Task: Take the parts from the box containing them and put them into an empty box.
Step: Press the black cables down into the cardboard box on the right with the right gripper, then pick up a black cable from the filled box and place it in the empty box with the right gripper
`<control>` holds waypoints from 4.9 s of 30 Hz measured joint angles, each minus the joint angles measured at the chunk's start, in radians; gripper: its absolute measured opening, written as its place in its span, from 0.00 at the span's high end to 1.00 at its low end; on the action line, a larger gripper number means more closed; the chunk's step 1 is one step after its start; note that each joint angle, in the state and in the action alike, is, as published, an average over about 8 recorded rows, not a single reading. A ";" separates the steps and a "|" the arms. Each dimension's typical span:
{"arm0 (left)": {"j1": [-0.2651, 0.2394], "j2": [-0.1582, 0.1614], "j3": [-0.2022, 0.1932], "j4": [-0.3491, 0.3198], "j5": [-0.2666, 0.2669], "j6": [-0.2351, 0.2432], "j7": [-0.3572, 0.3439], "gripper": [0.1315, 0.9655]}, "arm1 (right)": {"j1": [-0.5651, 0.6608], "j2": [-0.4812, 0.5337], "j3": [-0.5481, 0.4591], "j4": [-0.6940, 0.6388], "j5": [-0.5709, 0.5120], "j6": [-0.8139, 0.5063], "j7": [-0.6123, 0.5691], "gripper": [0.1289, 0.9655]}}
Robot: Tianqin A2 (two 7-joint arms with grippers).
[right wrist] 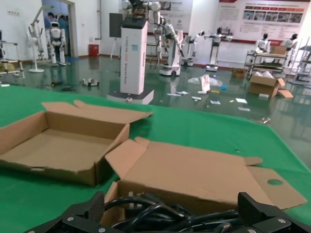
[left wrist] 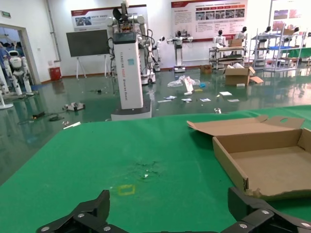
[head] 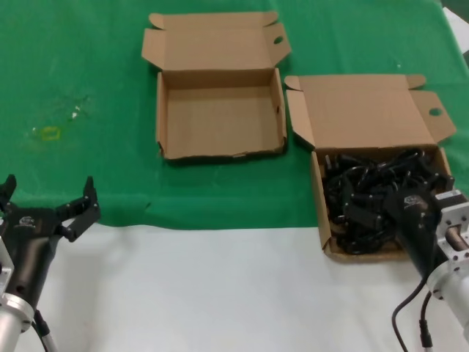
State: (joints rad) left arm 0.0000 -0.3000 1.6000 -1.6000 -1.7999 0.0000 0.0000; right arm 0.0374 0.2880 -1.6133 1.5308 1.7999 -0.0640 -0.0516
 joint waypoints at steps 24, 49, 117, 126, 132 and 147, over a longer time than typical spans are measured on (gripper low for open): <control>0.000 0.000 0.000 0.000 0.000 0.000 0.000 0.62 | 0.169 0.556 -0.315 0.061 -0.065 -0.168 0.283 0.00; 0.000 0.000 0.000 0.000 0.000 0.000 0.000 0.96 | 0.818 0.523 -0.471 -0.348 -0.271 -0.960 -0.170 0.00; 0.000 0.000 0.000 0.000 0.000 0.000 -0.001 0.99 | 0.908 0.407 -0.472 -0.482 -0.380 -1.024 -0.302 0.87; 0.000 0.000 0.000 0.000 0.000 0.000 -0.001 0.99 | 0.919 0.433 -0.460 -0.416 -0.379 -1.046 -0.233 0.93; 0.000 0.000 0.000 0.000 0.000 0.000 -0.001 0.99 | 0.962 0.434 -0.461 -0.373 -0.392 -1.072 -0.173 0.95; 0.000 0.000 0.000 0.000 0.000 0.000 0.000 0.99 | 1.111 0.347 -0.500 -0.359 -0.449 -1.106 -0.091 0.95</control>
State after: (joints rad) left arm 0.0000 -0.3000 1.6001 -1.6000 -1.7995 0.0000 -0.0005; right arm 1.1481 0.6347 -2.1137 1.1717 1.3508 -1.1699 -0.1427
